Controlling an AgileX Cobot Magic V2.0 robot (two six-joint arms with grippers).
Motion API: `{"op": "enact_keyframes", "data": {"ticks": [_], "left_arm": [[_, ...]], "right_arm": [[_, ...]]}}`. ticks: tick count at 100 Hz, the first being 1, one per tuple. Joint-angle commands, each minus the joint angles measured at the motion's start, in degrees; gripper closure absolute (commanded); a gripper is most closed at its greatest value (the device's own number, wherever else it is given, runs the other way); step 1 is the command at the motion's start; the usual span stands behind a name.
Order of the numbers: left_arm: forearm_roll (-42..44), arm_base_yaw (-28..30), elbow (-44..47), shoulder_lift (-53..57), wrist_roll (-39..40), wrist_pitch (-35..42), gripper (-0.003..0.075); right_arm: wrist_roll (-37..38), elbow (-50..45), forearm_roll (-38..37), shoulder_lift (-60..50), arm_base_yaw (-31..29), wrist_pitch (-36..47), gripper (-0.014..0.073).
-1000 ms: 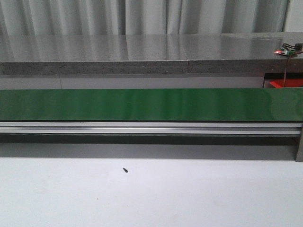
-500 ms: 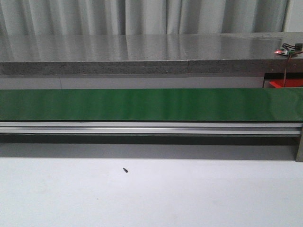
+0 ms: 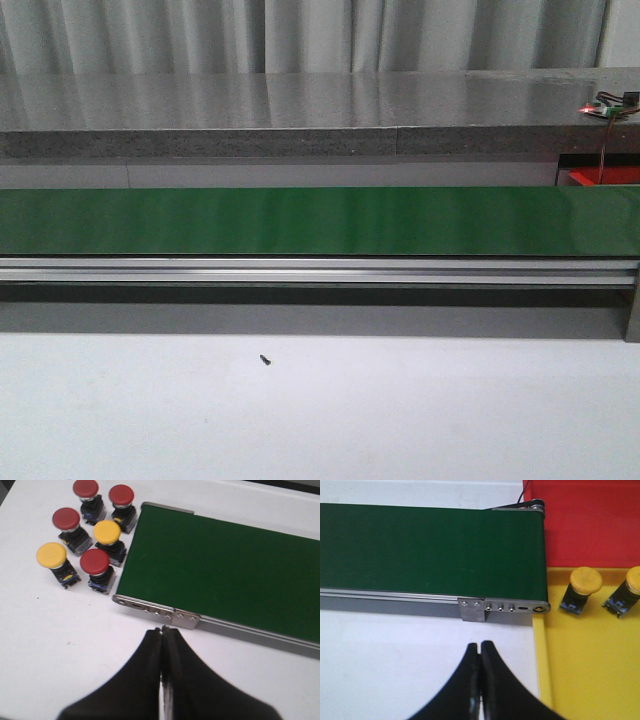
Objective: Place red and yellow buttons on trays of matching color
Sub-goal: 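Move the left gripper back over the button cluster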
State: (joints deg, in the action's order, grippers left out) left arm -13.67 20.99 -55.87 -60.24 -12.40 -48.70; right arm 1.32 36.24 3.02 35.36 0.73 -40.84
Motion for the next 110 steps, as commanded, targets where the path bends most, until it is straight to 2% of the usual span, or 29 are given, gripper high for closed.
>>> {"op": "enact_keyframes", "data": {"ticks": [1, 12, 19, 24, 31, 38, 39, 48, 81, 110], "left_arm": [[-0.89, 2.43, -3.87, -3.29, 0.47, 3.24, 0.0739], [-0.89, 5.93, -7.14, -8.96, 0.47, 2.09, 0.0731], [-0.89, 7.88, -9.52, -12.35, 0.47, 1.02, 0.0681], [-0.89, 8.94, -11.33, -14.63, 0.47, 0.03, 0.0615], [-0.89, 9.98, -13.9, -17.67, 0.47, -0.37, 0.0485], [-0.89, 10.33, -16.35, -20.43, 0.47, -0.37, 0.033], [-0.89, 10.33, -16.82, -20.95, 0.47, -0.37, 0.0286], [-0.89, 10.37, -19.59, -24.05, 0.47, -0.37, 0.0172], [3.43, 10.67, -28.69, -37.43, 8.76, -3.88, 0.0167], [3.79, 10.67, -32.7, -44.8, 13.34, -5.19, 0.0176]], "right_arm": [[-0.48, 1.42, -0.54, -0.06, 0.03, 3.87, 0.0661], [-0.48, 1.42, -0.54, -0.06, 0.03, 3.87, 0.0661], [-0.48, 1.42, -0.54, -0.06, 0.03, 3.87, 0.0661], [-0.48, 1.42, -0.54, -0.06, 0.03, 3.87, 0.0661], [-0.48, 1.42, -0.54, -0.06, 0.03, 3.87, 0.0661], [-0.48, 1.42, -0.54, -0.06, 0.03, 3.87, 0.0661], [-0.48, 1.42, -0.54, -0.06, 0.03, 3.87, 0.0661], [-0.48, 1.42, -0.54, -0.06, 0.03, 3.87, 0.0661], [-0.48, 1.42, -0.54, -0.06, 0.03, 3.87, 0.0661], [-0.48, 1.42, -0.54, -0.06, 0.03, 3.87, 0.0661]]}}
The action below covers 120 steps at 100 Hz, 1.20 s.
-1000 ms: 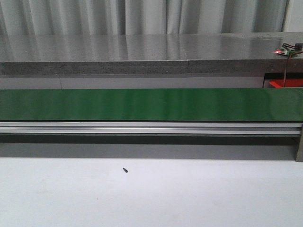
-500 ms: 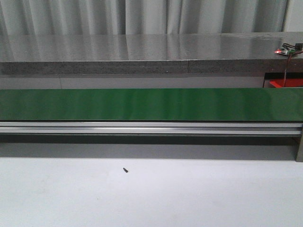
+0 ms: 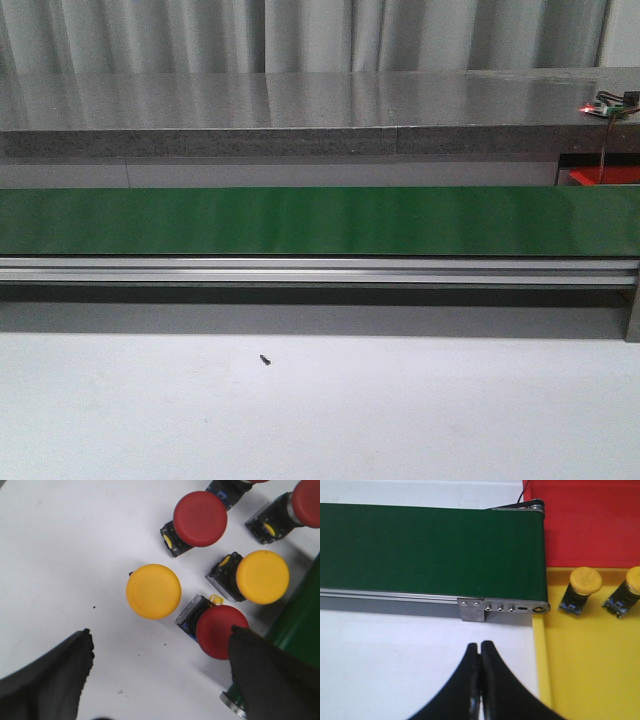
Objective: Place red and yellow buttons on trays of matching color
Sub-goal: 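Move the left gripper back over the button cluster, then grasp a yellow button from the cluster with the left gripper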
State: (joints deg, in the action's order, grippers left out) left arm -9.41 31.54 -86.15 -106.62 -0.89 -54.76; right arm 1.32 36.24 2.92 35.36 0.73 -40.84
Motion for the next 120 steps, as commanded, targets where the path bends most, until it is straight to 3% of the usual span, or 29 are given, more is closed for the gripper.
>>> {"op": "enact_keyframes", "data": {"ticks": [1, 37, 93, 120], "left_arm": [[-0.47, 0.12, -2.53, 1.31, 1.79, 0.86, 0.0176], [-0.31, 0.12, -2.92, -2.27, 6.03, 4.71, 0.0176], [-0.51, 0.12, -3.02, -6.7, 6.53, 10.45, 0.0176], [-0.3, 0.12, -3.02, -7.47, 6.53, 10.84, 0.0304]], "right_arm": [[-0.48, 1.42, -0.45, -0.06, 0.03, 3.87, 0.0661], [-0.48, 1.42, -0.45, -0.06, 0.03, 3.87, 0.0661], [-0.48, 1.42, -0.4, -0.06, 0.03, 3.87, 0.0661], [-0.48, 1.42, -0.4, -0.06, 0.03, 3.87, 0.0661]]}}
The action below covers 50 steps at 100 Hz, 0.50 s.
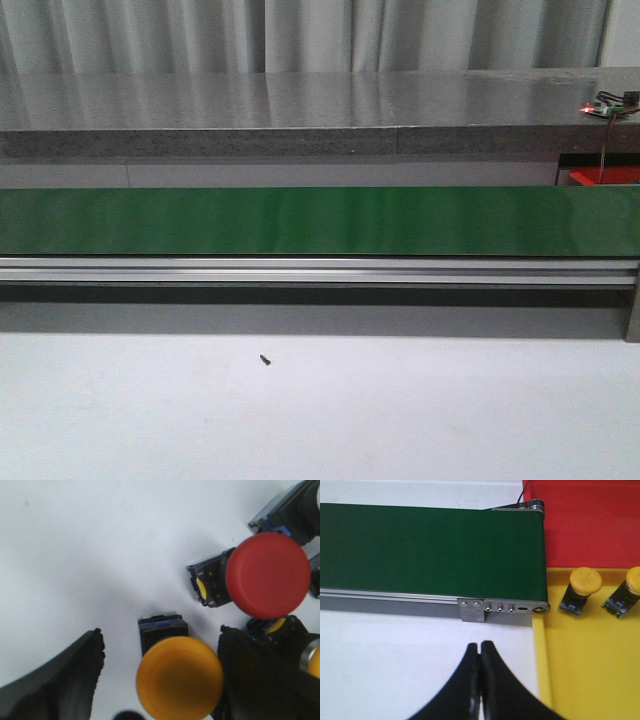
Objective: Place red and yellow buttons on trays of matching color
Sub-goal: 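Grasp a yellow button from the cluster with the left gripper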
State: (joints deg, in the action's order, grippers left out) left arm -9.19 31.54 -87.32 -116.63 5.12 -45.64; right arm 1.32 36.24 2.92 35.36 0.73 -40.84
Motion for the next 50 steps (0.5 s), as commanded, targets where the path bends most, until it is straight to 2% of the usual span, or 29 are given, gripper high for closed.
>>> {"op": "enact_keyframes", "data": {"ticks": [1, 13, 37, 50], "left_arm": [[-0.51, 0.12, -1.85, 2.54, 0.53, 1.72, 0.0304], [-0.51, 0.12, -1.85, 2.54, 0.53, 1.72, 0.0319], [-0.51, 0.12, -1.85, 2.54, 0.53, 1.72, 0.0472], [0.12, 0.12, -1.85, 3.0, -0.04, 1.23, 0.0495]], "right_arm": [[-0.48, 1.42, -0.4, -0.06, 0.03, 3.87, 0.0661], [-0.43, 1.42, -0.4, -0.06, 0.03, 3.87, 0.0661], [-0.43, 1.42, -0.4, -0.06, 0.03, 3.87, 0.0661], [-0.43, 1.42, -0.4, -0.06, 0.03, 3.87, 0.0661]]}}
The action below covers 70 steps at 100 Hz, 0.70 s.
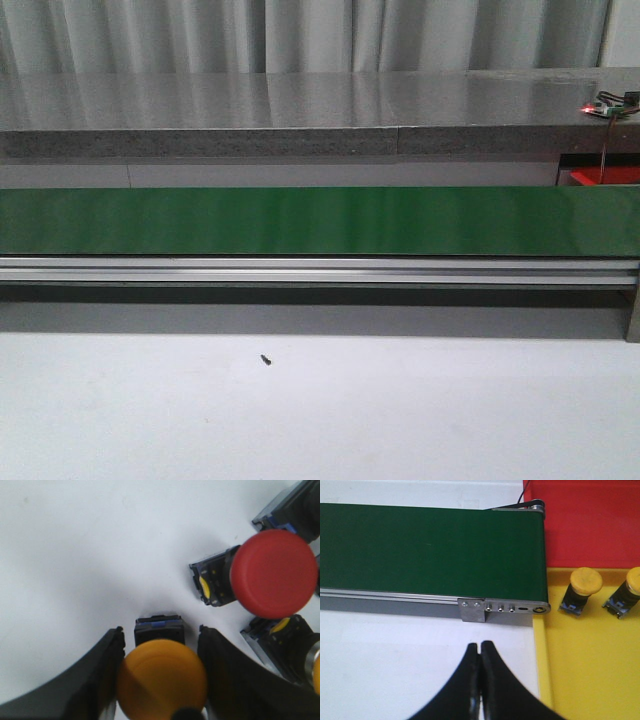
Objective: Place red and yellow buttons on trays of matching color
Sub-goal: 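Grasp a yellow button from the cluster with the left gripper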
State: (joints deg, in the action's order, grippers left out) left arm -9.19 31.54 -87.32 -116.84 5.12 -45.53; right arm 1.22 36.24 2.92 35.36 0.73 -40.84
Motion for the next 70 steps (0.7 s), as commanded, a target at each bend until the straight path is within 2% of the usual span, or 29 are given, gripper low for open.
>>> {"op": "enact_keyframes", "data": {"ticks": [1, 25, 51, 70], "left_arm": [[0.25, 0.12, -1.85, 3.44, -0.04, 0.97, 0.0495], [4.89, 0.12, -1.85, 9.27, -0.58, -1.79, 0.0495], [3.44, -0.54, -1.85, 16.11, -6.09, -3.79, 0.0495], [3.34, -3.91, -4.65, 17.16, -9.23, -9.76, 0.0495]], "right_arm": [[-0.33, 1.42, -0.4, -0.06, 0.03, 3.87, 0.0661], [-0.33, 1.42, -0.4, -0.06, 0.03, 3.87, 0.0661], [-0.33, 1.42, -0.4, -0.06, 0.03, 3.87, 0.0661], [-0.33, 1.42, -0.4, -0.06, 0.03, 3.87, 0.0661]]}}
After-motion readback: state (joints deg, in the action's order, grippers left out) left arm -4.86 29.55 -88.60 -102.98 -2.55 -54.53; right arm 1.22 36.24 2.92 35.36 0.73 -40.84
